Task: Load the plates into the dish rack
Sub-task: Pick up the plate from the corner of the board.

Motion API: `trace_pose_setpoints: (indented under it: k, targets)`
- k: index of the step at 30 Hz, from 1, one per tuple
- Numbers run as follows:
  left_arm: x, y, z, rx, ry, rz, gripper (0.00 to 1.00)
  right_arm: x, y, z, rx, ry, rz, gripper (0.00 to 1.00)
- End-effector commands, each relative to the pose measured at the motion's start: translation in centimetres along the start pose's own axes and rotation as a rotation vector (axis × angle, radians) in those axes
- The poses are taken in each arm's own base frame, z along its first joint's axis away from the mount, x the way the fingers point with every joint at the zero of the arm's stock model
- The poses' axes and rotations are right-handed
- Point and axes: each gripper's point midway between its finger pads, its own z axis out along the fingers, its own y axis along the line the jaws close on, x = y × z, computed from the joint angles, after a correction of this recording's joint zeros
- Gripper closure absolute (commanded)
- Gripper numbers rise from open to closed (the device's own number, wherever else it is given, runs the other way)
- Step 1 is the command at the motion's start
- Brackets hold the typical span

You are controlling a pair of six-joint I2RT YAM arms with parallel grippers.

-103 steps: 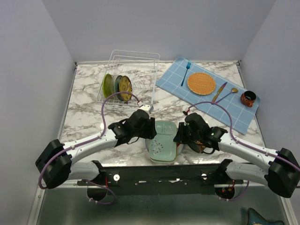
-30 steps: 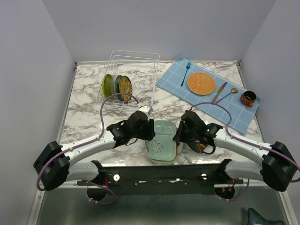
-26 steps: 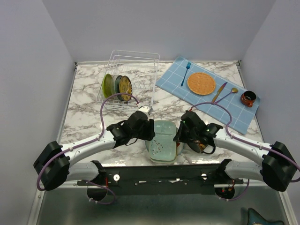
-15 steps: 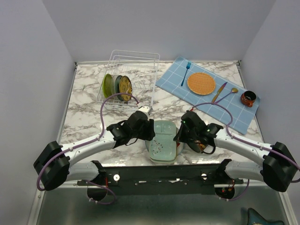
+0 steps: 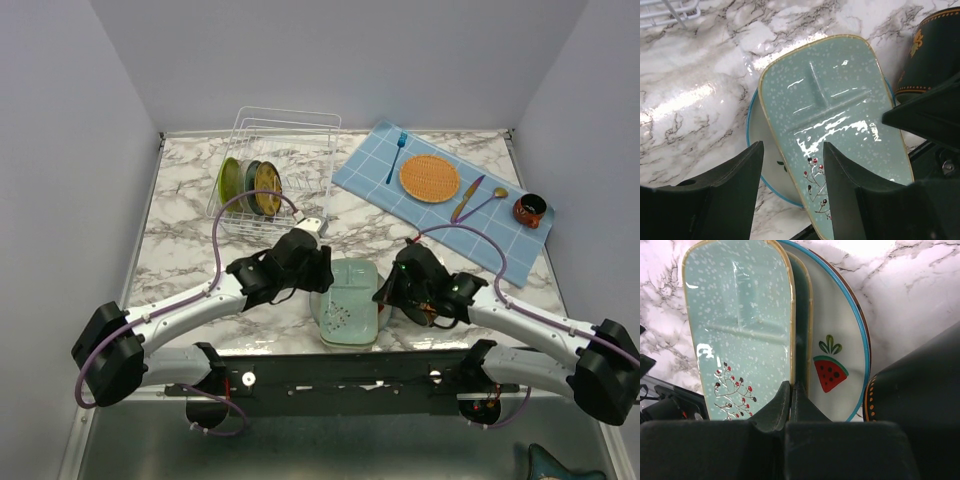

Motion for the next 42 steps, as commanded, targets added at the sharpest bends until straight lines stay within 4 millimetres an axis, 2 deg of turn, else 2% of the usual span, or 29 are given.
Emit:
trace_pose_setpoints:
  k: [1,7,9,17,30,35,42]
  targets:
    - [-2.2,-0.2,-1.0,-0.034,-0.057,0.021,0.39,-0.6,1.6,-0.4,-0.086,-0.033,-0.002,0.99]
    - [-3.1,-0.8,-1.4,-0.016,-0.080,0.009,0.38,-0.7,3.0,-1.2,-0.194,-0.060,0.012,1.00]
    - [-3.1,-0.9,-1.4,-0.005,-0.086,0.004,0.38,-0.7,2.9,-1.3,-0.207,-0.071,0.021,0.99]
    - [-1.4,-1.1,-0.8,0.041,-0.067,-0.036,0.37,-1.8,3.1,-2.8,-0.277,-0.165,0.061,0.99]
    - [1.9,-2.0,-0.7,0.186,-0.043,-0.138,0.33,-1.8,3.4,-2.5,-0.327,-0.180,0.125,1.00]
    - [2.6,-2.3,-1.1,0.223,-0.048,-0.158,0.31,-2.2,3.8,-3.0,-0.366,-0.202,0.138,1.00]
    - [3.3,-2.4,-1.1,0.255,-0.048,-0.193,0.31,-2.7,3.5,-3.7,-0.396,-0.238,0.170,1.00]
